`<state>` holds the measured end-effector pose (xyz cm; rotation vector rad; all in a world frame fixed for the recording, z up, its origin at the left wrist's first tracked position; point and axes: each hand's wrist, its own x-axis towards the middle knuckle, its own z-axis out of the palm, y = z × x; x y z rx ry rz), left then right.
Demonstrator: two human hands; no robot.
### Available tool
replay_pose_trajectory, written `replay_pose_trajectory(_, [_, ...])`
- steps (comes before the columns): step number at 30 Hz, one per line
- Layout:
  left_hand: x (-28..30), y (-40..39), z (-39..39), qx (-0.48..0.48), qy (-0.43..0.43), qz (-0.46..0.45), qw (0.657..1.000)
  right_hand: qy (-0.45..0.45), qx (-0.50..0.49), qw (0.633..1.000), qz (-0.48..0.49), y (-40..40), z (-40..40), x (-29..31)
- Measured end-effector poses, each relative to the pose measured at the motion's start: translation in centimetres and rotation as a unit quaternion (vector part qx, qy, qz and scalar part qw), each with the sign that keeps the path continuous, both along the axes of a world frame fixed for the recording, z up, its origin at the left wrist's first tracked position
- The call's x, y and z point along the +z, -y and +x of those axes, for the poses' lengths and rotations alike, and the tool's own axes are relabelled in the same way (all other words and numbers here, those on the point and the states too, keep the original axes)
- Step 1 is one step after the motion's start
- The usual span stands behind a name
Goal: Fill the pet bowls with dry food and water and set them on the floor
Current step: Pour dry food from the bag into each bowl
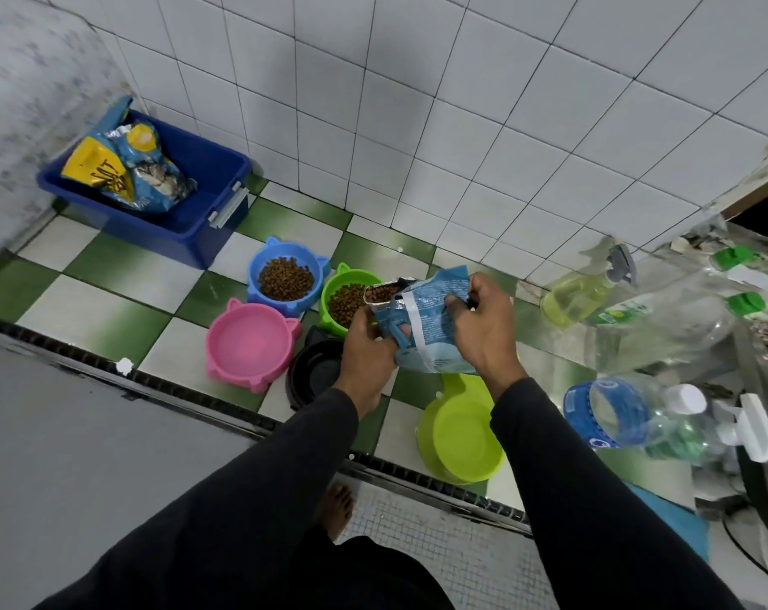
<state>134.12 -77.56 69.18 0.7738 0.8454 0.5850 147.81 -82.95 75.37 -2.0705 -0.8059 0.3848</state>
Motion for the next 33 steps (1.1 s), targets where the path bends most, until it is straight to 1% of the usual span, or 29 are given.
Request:
replay_pose_trajectory(2, [0.3, 0.3, -0.4, -0.003, 0.003, -0.001, 1.0, 0.015, 0.007, 1.0, 0.001, 0.1, -0.7, 0.4])
replay_pose_trajectory(3, [0.3, 0.4, -0.6, 0.0, 0.003, 0.004, 1.0, 0.009, 0.006, 1.0, 0.005, 0.2, -1.0, 0.6])
replay_pose_trajectory(6, [0.4, 0.6, -1.2, 0.011, -0.004, 0.037, 0.999, -0.033, -0.01, 0.999, 0.032, 0.9, -1.8, 0.7])
replay_pose_trajectory(9, [0.7, 0.7, -2.3, -0.002, -0.018, 0.065, 0.998, -0.08, -0.04, 0.995, 0.051, 1.9, -2.8, 0.5])
replay_pose_trajectory(13, [1.3, 1.4, -4.0, -0.009, -0.01, 0.097, 0.995, -0.13, -0.071, 0.986, 0.077, 3.0, -4.8, 0.5])
replay_pose_trajectory(18, [0.7, 2.3, -5.9, -0.043, 0.0, 0.081, 0.996, -0.149, -0.104, 0.979, 0.095, 4.4, -7.1, -0.1])
replay_pose_trajectory(21, [0.3, 2.7, -7.2, -0.078, 0.011, 0.07, 0.994, -0.144, -0.114, 0.978, 0.098, 5.0, -8.5, -0.1])
replay_pose_trajectory(24, [0.3, 3.4, -8.4, -0.076, 0.017, 0.042, 0.996, -0.119, -0.114, 0.982, 0.088, 5.6, -9.7, -0.1])
replay_pose_trajectory(28, [0.0, 4.4, -9.7, -0.084, 0.027, 0.001, 0.996, -0.057, -0.113, 0.991, 0.051, 6.2, -10.9, 0.0])
replay_pose_trajectory(33, [-0.9, 5.3, -10.5, -0.07, 0.0, -0.071, 0.995, 0.019, -0.101, 0.995, -0.015, 6.0, -12.3, 0.3])
